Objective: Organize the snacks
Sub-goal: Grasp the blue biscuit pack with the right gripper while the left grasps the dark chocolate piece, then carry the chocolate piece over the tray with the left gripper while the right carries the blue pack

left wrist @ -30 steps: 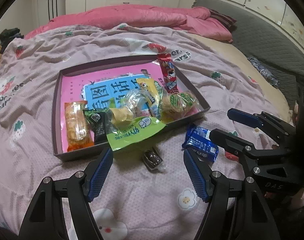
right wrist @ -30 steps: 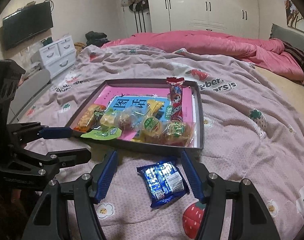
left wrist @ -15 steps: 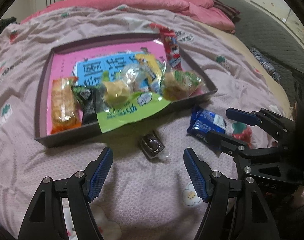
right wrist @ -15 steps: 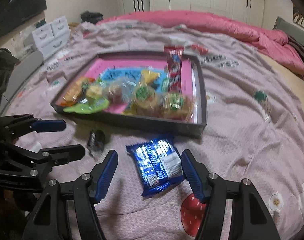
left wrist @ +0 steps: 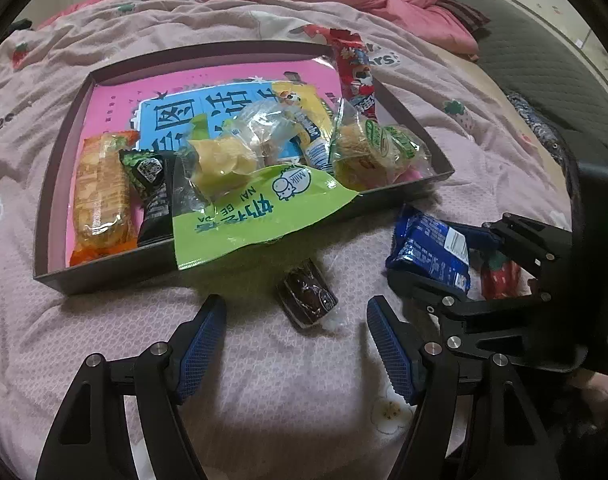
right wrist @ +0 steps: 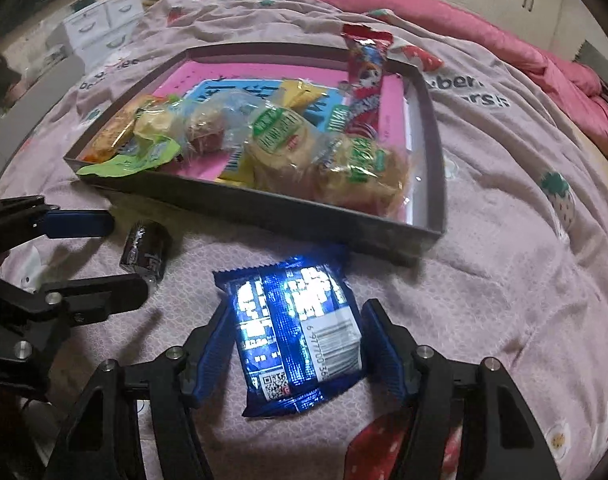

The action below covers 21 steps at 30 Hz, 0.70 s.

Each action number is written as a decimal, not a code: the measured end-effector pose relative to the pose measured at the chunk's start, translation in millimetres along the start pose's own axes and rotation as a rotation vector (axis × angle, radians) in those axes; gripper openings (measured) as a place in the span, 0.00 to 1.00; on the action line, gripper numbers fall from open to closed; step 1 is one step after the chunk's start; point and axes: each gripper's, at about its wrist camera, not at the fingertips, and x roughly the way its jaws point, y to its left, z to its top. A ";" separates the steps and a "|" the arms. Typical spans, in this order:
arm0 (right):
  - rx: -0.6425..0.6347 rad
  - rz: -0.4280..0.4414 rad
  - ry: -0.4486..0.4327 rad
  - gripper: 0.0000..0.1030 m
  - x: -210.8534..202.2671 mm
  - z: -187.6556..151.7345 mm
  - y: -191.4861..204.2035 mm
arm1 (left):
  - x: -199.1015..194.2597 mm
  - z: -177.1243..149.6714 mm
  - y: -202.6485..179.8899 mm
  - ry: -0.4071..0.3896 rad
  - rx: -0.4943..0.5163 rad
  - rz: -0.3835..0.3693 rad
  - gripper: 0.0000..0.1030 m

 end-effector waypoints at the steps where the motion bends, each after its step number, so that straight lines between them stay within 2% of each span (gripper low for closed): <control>1: 0.000 0.003 -0.002 0.53 -0.5 0.2 -0.4 | 0.4 -0.4 0.5 0.000 0.000 0.002 0.72; 8: -0.001 0.021 -0.027 0.51 -13.5 -5.5 1.9 | 8.9 1.1 -1.5 -0.010 0.009 0.010 0.70; 9: 0.002 0.025 -0.034 0.51 -16.2 -6.2 2.4 | 9.3 1.0 -2.2 -0.012 0.012 0.013 0.67; 11: 0.017 0.038 -0.056 0.51 -23.1 -7.1 1.2 | 10.1 1.4 -2.8 -0.016 0.027 0.030 0.49; 12: 0.026 0.039 -0.067 0.51 -26.1 -7.3 0.7 | 10.7 2.1 -2.7 -0.017 0.038 0.033 0.45; 13: 0.037 0.040 -0.079 0.51 -29.6 -7.7 -0.3 | 10.1 2.2 -1.7 -0.018 0.046 0.035 0.36; 14: 0.049 0.044 -0.100 0.51 -34.3 -7.8 -1.9 | 9.8 3.0 -0.3 -0.020 0.047 0.032 0.35; 21: 0.126 0.090 -0.216 0.51 -57.2 -2.2 -13.4 | -4.0 3.7 4.3 -0.038 0.036 0.007 0.34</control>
